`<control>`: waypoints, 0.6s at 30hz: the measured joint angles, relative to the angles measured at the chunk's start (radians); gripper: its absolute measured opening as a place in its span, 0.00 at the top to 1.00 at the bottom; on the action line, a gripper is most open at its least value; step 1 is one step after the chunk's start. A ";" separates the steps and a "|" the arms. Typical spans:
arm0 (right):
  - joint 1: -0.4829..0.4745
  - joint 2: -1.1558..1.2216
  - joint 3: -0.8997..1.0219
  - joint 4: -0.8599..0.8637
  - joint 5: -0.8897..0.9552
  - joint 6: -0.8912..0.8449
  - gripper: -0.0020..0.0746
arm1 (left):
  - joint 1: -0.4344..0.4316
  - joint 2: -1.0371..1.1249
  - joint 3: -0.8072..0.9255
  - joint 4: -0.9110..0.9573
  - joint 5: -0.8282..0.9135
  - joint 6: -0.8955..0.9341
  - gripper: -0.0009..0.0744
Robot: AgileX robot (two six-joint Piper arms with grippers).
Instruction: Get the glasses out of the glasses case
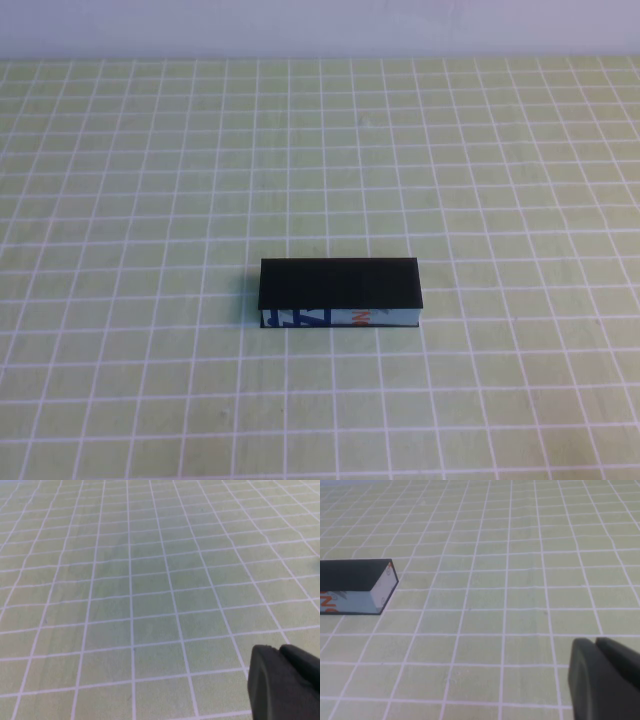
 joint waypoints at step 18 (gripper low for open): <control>0.000 0.000 0.000 0.000 0.000 0.000 1.00 | 0.000 0.000 0.000 0.046 0.000 0.009 0.99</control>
